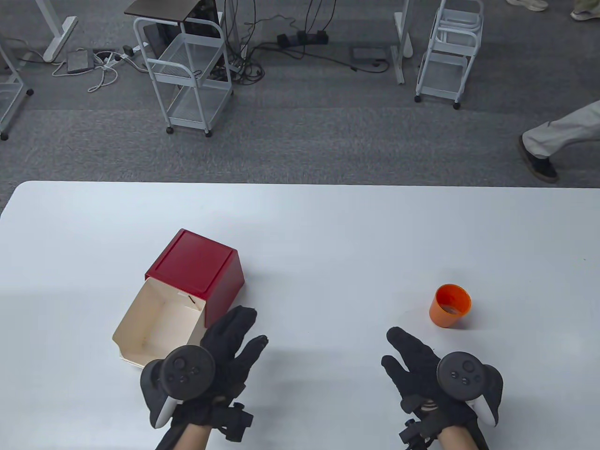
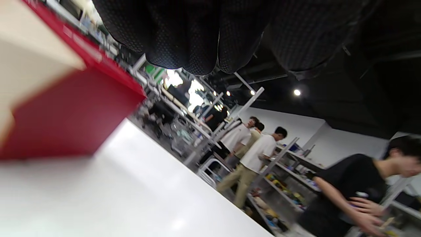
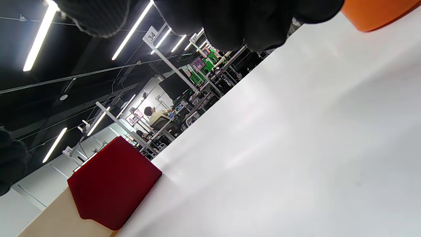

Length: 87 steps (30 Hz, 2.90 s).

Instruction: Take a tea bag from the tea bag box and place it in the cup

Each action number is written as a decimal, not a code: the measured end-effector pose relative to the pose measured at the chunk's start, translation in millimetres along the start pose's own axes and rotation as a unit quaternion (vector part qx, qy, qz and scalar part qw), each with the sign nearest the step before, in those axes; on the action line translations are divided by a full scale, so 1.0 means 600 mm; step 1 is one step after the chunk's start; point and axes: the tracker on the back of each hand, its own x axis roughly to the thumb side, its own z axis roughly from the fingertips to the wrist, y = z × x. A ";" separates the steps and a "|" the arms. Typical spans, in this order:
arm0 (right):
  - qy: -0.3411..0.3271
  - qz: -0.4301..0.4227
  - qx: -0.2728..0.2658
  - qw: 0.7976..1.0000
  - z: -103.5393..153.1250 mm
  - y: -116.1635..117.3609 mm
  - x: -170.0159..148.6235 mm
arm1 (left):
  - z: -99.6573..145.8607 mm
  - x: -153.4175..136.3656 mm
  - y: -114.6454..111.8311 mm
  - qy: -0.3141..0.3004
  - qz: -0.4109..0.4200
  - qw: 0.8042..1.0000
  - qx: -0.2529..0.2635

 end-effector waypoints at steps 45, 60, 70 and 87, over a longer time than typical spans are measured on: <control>0.003 0.005 0.002 1.000 -0.001 -0.001 -0.002 | 0.032 -0.206 -0.066 0.057 -0.516 0.839 -0.164; 0.007 0.008 0.006 1.000 -0.002 0.000 -0.002 | 0.031 -0.201 -0.061 0.028 -0.551 0.823 -0.132; 0.010 0.011 0.007 1.000 -0.002 0.000 -0.002 | 0.028 -0.201 -0.057 0.024 -0.561 0.820 -0.106; 0.014 0.012 0.006 1.000 -0.003 -0.001 -0.004 | -0.001 -0.200 -0.062 0.030 -0.560 0.821 -0.105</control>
